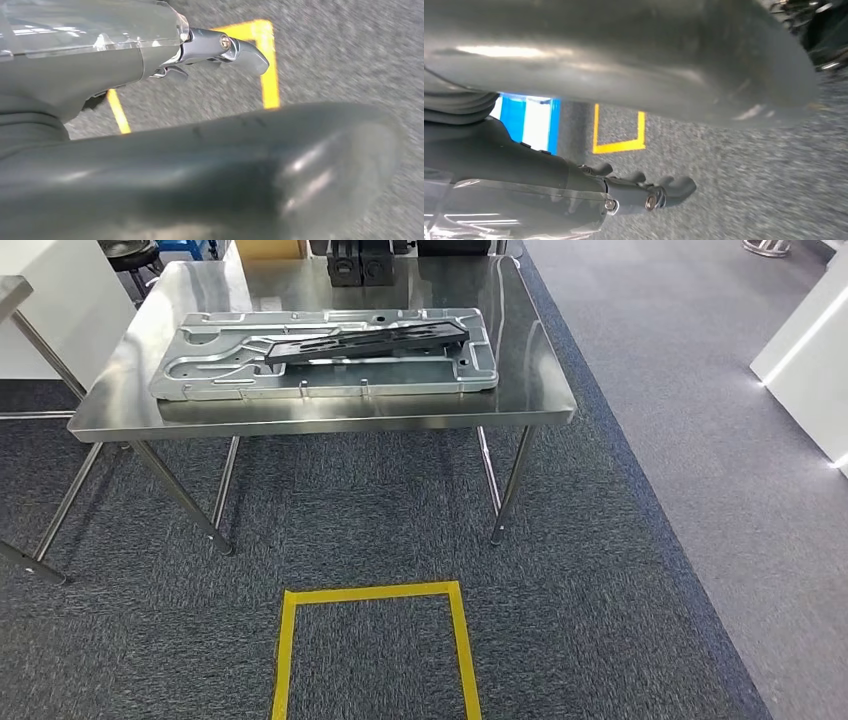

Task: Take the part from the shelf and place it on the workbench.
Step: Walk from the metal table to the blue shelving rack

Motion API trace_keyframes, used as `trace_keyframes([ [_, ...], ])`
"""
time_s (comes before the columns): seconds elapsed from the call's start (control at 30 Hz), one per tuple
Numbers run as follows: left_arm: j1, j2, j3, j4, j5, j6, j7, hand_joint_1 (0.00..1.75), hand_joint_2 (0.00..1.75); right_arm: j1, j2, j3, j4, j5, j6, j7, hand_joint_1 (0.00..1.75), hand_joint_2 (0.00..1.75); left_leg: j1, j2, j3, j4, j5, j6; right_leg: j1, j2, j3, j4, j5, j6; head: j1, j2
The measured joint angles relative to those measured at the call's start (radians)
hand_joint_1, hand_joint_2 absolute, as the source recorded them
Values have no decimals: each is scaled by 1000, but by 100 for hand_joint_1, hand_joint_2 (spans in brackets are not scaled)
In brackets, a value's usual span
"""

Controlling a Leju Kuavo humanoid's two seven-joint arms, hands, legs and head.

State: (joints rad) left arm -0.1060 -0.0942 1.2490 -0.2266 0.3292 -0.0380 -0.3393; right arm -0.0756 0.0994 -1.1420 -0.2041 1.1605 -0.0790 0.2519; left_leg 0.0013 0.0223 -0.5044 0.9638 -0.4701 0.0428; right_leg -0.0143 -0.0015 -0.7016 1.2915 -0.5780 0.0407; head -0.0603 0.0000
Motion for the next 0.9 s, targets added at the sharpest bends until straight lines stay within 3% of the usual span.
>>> trace_keyframes([
  [0.03, 0, -2, -1, 0, 0, 2, 3, 0, 0, 0, 1, 0, 0, 0, 0, 0, 0, 0, 0, 1, -20, 6, 11, -3, -3, 0, 20, 7, 24, 3, 0, 0],
  [0.1, -1, -5, -3, 0, 0, 6, 6, 0, 0, -1, 1, 0, 0, 0, -1, 0, 0, 0, 1, 3, -56, 23, 29, -10, -8, 1, 112, -83, 73, 2, 0, 0],
  [0.17, -3, -8, -6, 0, 1, 8, 7, 0, 0, -3, 1, 0, 0, 0, -1, 0, 0, 0, 0, 2, -82, 39, 42, -19, -5, 4, 226, -238, 57, -7, 0, 0],
  [0.2, -3, -9, -7, 0, 1, 9, 7, 0, 0, -4, 1, 0, 0, 0, -2, 0, 0, 0, 0, 2, -89, 44, 50, -25, -3, 6, 260, -291, 41, -13, 0, 0],
  [0.23, -4, -9, -8, 0, 1, 9, 7, 0, 0, -4, 2, -1, 0, 0, -2, 0, 0, 0, 0, 2, -94, 45, 59, -32, 1, 6, 271, -317, 33, -21, 0, 0],
  [0.3, -1, -9, -8, 0, 0, 9, 7, 0, 0, -3, 4, -3, 1, 0, -2, 0, 0, 0, 3, 0, -105, 46, 67, -45, 1, 3, 256, -324, 48, -37, 0, 0],
  [0.33, 0, -9, -9, 0, 0, 9, 7, 0, 0, -3, 5, -3, 1, 0, -2, 0, 0, 0, 4, -3, -114, 60, 47, -49, 0, 0, 245, -325, 59, -46, 0, 0],
  [0.37, 2, -9, -9, 0, 0, 9, 8, 0, 0, -2, 6, -4, 1, 0, -2, 0, 0, 0, 6, -7, -128, 96, 5, -53, -2, -2, 230, -327, 73, -53, 0, 0],
  [0.43, 3, -10, -9, 0, 1, 10, 8, 0, 0, -2, 7, -5, 2, 0, -2, 0, 0, 0, 9, -12, -160, 216, -102, -59, 1, -5, 197, -325, 99, -61, 0, 0],
  [0.47, 4, -10, -9, 0, 1, 10, 8, 0, 0, -1, 7, -6, 2, 0, -2, 0, 0, 0, 10, -12, -171, 281, -135, -61, 3, -5, 179, -323, 112, -61, 0, 0],
  [0.5, 4, -10, -9, 0, 1, 10, 8, 0, 0, -1, 7, -6, 2, 0, -2, 0, 0, 0, 10, -12, -170, 324, -142, -62, 4, -5, 161, -321, 124, -60, 0, 0],
  [0.53, 4, -10, -9, 0, 1, 10, 8, 0, 0, -1, 7, -6, 2, 0, -2, 0, 0, 0, 10, -13, -155, 337, -125, -63, 5, -5, 142, -316, 135, -59, 0, 0],
  [0.57, 4, -10, -9, 0, 1, 10, 8, 0, 0, -1, 7, -6, 2, 0, -2, 0, 0, 0, 10, -13, -122, 312, -94, -62, 5, -5, 123, -311, 146, -56, 0, 0],
  [0.63, 1, -10, -10, 0, 2, 10, 8, 0, 0, -1, 8, -6, 2, 0, -2, 0, 0, 0, 9, -13, -11, 176, -58, -57, 6, -5, 92, -297, 163, -49, 0, 0],
  [0.7, -2, -10, -11, 0, 1, 9, 8, 0, 0, -1, 8, -7, 2, 0, -2, 0, 0, 0, 5, -13, 78, 40, -77, -48, 8, -6, 74, -286, 179, -38, 0, 0],
  [0.73, -3, -10, -12, 0, 1, 9, 8, 0, 0, -1, 8, -7, 2, 0, -2, 0, 0, 0, 3, -13, 94, 7, -87, -43, 9, -7, 70, -285, 189, -32, 0, 0],
  [0.8, -1, -11, -15, 1, -1, 9, 8, 0, 0, 2, 8, -7, 2, 0, -2, 0, 0, 0, 3, -12, 80, 0, -76, -30, 7, -7, 64, -287, 203, -19, 0, 0],
  [0.83, -1, -12, -16, 1, -2, 10, 8, 0, 0, 3, 8, -7, 2, 0, -2, 0, 0, 0, 4, -10, 70, 0, -66, -22, 5, -5, 57, -278, 188, -13, 0, 0],
  [0.9, 0, -13, -16, 1, -2, 11, 8, 0, 0, 4, 8, -8, 2, 1, -4, 0, 0, 0, 6, -5, 46, -1, -42, -8, 1, -1, 32, -204, 105, -4, 0, 0],
])
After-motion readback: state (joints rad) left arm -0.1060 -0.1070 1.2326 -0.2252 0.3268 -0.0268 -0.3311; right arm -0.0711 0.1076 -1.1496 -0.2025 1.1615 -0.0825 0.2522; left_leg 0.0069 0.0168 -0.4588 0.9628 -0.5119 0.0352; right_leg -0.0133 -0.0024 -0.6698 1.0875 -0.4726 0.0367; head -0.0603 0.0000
